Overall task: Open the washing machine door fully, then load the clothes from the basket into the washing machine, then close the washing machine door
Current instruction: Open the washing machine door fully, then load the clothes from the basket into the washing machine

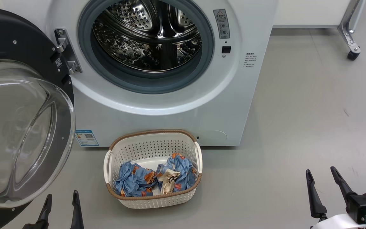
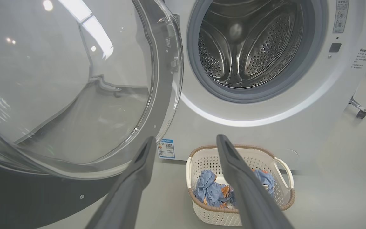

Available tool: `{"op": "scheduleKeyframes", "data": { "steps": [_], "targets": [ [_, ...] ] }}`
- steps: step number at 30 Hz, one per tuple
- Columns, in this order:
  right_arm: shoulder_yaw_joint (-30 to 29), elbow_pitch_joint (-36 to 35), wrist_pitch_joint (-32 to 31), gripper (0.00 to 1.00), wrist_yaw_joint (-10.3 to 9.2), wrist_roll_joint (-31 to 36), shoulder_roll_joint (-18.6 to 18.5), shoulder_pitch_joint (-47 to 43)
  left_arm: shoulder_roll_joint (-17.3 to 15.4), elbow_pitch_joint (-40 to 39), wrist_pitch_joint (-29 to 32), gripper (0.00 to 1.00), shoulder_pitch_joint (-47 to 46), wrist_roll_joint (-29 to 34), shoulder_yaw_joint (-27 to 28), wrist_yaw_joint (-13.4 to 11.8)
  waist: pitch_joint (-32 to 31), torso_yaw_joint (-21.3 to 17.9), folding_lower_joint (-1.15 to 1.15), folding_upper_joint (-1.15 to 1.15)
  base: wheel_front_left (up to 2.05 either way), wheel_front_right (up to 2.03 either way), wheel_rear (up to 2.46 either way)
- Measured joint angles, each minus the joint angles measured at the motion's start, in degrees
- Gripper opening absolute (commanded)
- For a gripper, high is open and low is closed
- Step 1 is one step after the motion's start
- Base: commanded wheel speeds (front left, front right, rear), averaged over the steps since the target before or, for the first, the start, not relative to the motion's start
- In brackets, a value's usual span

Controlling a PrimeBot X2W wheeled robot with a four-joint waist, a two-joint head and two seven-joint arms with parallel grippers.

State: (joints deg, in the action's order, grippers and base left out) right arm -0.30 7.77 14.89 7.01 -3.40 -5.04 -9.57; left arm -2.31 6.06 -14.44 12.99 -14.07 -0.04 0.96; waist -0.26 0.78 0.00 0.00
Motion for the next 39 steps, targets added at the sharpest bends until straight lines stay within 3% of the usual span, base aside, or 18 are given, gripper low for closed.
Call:
{"op": "scheduleKeyframes", "data": {
  "steps": [16, 39],
  "targets": [
    [0.07, 0.02, 0.00, 1.00, 0.00, -0.07, 0.03, 0.00, -0.04, -0.41, 0.00, 1.00, 0.29, 0.09, -0.02, 0.01, 0.03, -0.74, 0.00, 0.00, 0.17, -0.19, 0.01],
    [-0.09, 0.01, 0.00, 1.00, 0.00, -0.27, 0.26, 0.00, -0.08, -0.77, 0.00, 1.00, 0.34, 0.43, 0.00, -0.02, 0.66, -0.90, 0.00, 0.00, 0.74, -0.79, 0.05]
  ]
}}
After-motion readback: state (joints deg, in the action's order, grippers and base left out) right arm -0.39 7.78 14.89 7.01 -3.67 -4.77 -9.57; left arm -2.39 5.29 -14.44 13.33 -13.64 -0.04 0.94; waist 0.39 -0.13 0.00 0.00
